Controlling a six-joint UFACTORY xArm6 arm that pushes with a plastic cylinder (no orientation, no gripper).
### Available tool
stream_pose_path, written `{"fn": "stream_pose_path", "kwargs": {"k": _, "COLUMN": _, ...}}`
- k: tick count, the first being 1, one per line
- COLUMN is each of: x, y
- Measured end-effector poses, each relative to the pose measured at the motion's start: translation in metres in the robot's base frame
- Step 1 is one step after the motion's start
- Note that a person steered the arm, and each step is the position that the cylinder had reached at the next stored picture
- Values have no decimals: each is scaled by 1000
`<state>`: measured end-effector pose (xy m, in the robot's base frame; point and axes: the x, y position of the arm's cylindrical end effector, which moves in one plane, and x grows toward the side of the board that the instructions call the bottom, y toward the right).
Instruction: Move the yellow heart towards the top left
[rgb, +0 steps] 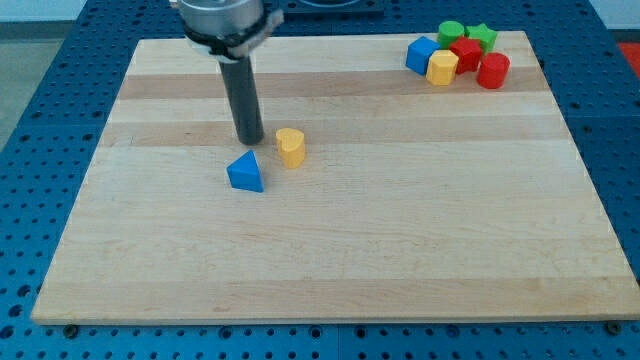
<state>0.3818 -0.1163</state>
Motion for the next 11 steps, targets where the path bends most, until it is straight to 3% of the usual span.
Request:
{"fn": "stream_pose_path", "kwargs": {"k": 2, "x": -19, "y": 17}}
{"fn": "stream_pose_path", "kwargs": {"k": 3, "x": -16, "y": 85}}
{"fn": "stream_pose_path", "kwargs": {"k": 4, "x": 22, "y": 107}}
{"fn": "stream_pose_path", "kwargs": {"k": 5, "x": 71, "y": 77}}
{"fn": "stream_pose_path", "kwargs": {"k": 6, "x": 69, "y": 55}}
{"fn": "stream_pose_path", "kwargs": {"k": 8, "x": -22, "y": 37}}
{"fn": "stream_pose_path", "kwargs": {"k": 11, "x": -53, "y": 27}}
